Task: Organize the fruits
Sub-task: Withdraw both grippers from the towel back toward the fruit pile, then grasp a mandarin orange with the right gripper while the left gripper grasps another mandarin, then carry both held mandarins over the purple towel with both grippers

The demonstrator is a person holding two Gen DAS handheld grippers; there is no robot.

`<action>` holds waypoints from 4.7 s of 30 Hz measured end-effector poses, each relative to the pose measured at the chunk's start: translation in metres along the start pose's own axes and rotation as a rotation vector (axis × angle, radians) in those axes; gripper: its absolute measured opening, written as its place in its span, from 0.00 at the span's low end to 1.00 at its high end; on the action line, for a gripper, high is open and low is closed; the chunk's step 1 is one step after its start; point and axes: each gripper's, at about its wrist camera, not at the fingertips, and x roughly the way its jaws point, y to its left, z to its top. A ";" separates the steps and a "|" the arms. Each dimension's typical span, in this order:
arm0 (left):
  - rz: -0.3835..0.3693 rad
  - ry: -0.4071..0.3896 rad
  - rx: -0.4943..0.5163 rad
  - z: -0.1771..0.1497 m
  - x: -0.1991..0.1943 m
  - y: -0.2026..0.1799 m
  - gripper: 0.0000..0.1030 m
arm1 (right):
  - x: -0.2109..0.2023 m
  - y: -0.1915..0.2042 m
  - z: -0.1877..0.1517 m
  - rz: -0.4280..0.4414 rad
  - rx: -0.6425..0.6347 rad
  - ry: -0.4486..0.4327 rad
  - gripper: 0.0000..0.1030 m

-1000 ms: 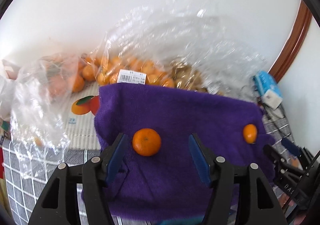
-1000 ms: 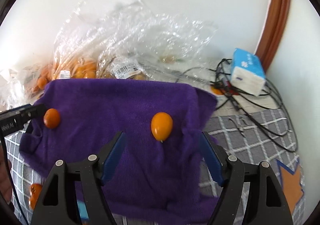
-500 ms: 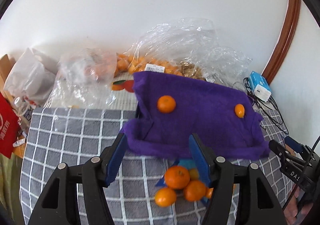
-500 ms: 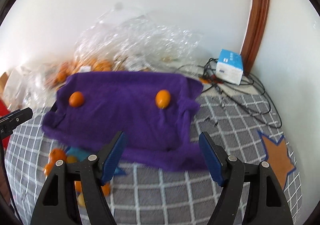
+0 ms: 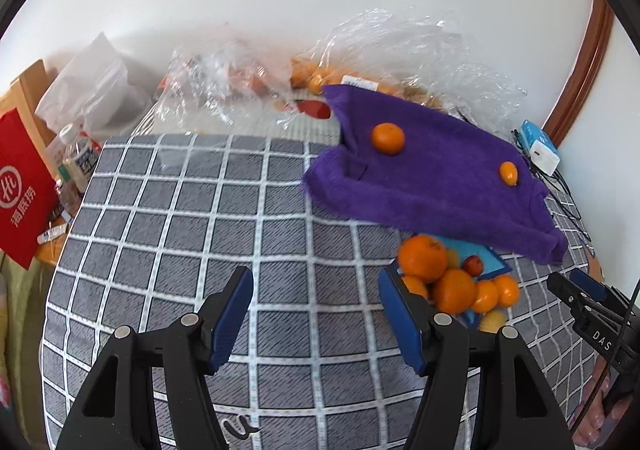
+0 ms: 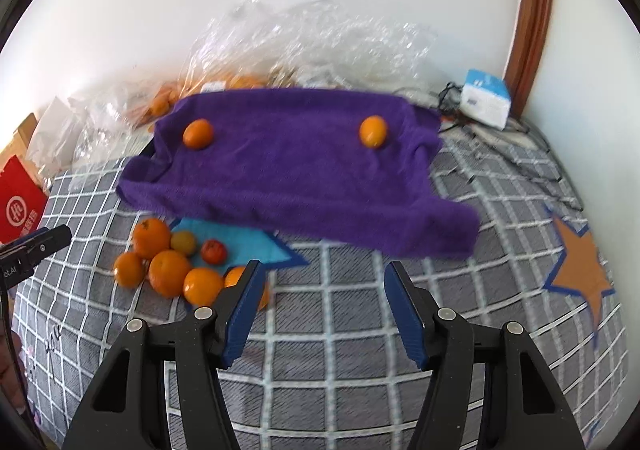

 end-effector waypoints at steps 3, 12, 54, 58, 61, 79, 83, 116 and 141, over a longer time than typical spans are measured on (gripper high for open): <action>0.007 0.020 -0.007 -0.009 0.008 0.011 0.63 | 0.011 0.009 -0.007 0.019 -0.002 0.020 0.60; -0.007 0.070 -0.002 -0.016 0.031 0.028 0.63 | 0.037 0.041 -0.019 0.026 -0.053 0.065 0.60; -0.010 0.041 0.091 -0.025 0.043 0.027 0.70 | 0.044 0.043 -0.034 -0.090 -0.110 0.038 0.31; -0.006 0.053 0.086 -0.026 0.039 0.028 0.70 | 0.040 0.037 -0.035 -0.067 -0.088 0.037 0.31; -0.024 0.064 0.059 -0.029 0.033 0.030 0.68 | 0.037 0.033 -0.038 -0.063 -0.085 0.040 0.31; -0.109 0.086 0.060 -0.029 0.048 -0.054 0.52 | 0.016 -0.019 -0.055 -0.004 -0.047 -0.005 0.31; -0.058 0.091 0.088 -0.024 0.055 -0.064 0.32 | 0.018 -0.031 -0.053 -0.016 -0.027 0.004 0.31; -0.030 -0.001 0.008 0.000 -0.023 -0.038 0.32 | -0.020 -0.047 -0.016 -0.049 0.016 -0.094 0.31; -0.064 -0.033 -0.003 0.029 -0.031 -0.038 0.32 | -0.036 -0.037 0.019 -0.069 0.027 -0.125 0.31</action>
